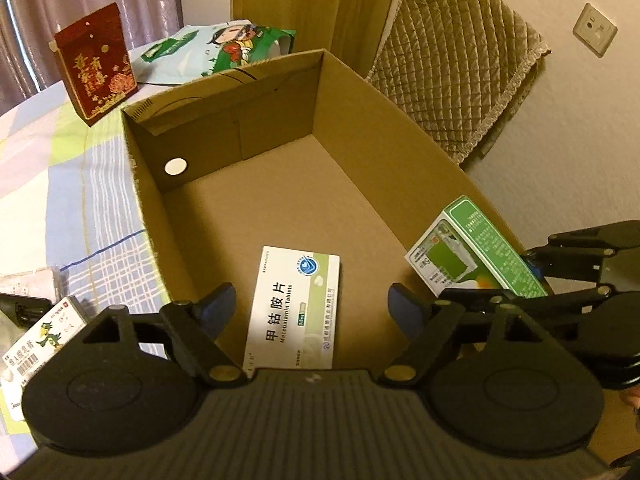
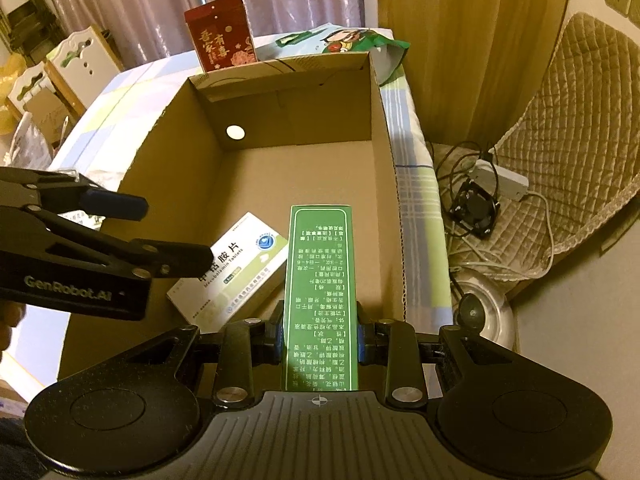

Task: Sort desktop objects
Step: 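Open the left gripper to drop the white box while the right gripper drops the green box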

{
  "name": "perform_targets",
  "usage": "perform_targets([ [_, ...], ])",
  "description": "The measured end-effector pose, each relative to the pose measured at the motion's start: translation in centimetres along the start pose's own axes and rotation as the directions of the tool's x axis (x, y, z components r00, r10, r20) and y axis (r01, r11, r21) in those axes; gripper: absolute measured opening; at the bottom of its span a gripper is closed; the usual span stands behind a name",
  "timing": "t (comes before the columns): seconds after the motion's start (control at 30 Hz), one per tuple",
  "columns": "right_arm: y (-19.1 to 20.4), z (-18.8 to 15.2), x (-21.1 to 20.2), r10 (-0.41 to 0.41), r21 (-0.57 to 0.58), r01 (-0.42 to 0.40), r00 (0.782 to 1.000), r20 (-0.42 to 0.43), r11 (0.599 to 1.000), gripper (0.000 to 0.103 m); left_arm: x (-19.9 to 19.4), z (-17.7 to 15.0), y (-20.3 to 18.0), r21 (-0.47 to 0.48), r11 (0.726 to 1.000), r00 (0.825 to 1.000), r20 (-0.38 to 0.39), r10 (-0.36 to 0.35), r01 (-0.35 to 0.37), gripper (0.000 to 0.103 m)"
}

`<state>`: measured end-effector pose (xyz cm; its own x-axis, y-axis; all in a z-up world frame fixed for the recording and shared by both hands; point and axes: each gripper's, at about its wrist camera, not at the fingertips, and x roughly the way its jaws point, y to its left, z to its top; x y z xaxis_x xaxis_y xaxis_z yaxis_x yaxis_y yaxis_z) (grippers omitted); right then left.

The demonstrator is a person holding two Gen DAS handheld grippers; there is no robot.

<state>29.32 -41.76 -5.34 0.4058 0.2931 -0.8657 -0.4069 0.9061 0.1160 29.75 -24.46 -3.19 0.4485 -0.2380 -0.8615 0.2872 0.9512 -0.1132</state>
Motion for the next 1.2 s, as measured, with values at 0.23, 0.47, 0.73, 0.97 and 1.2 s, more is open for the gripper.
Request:
perform_targets([
  [0.23,0.2,0.0,0.4,-0.009,-0.035,0.01,1.0,0.016,0.999,0.03,-0.6,-0.2,0.2,-0.01,1.0,1.0,0.013,0.014,-0.014,0.081],
  [0.47,0.7,-0.1,0.1,0.018,-0.097,-0.018,1.0,-0.008,0.995,0.064,-0.8,-0.4,0.0,0.008,1.0,0.999,0.018,0.03,-0.03,0.082],
  [0.73,1.3,-0.4,-1.4,0.019,-0.14,-0.024,0.999,-0.035,0.99,0.071,-1.9,-0.9,-0.5,0.044,0.998,0.999,0.024,0.036,-0.037,0.085],
  [0.97,1.7,-0.7,-2.2,-0.005,-0.159,-0.004,0.998,-0.058,0.987,0.071,-3.0,-1.6,-0.8,0.069,0.997,0.999,0.026,0.032,-0.034,0.086],
  [1.2,1.8,-1.2,-2.9,-0.015,-0.128,0.008,0.998,-0.055,0.992,0.071,-4.3,-2.2,-1.0,0.077,0.997,0.999,0.041,0.026,-0.029,0.088],
])
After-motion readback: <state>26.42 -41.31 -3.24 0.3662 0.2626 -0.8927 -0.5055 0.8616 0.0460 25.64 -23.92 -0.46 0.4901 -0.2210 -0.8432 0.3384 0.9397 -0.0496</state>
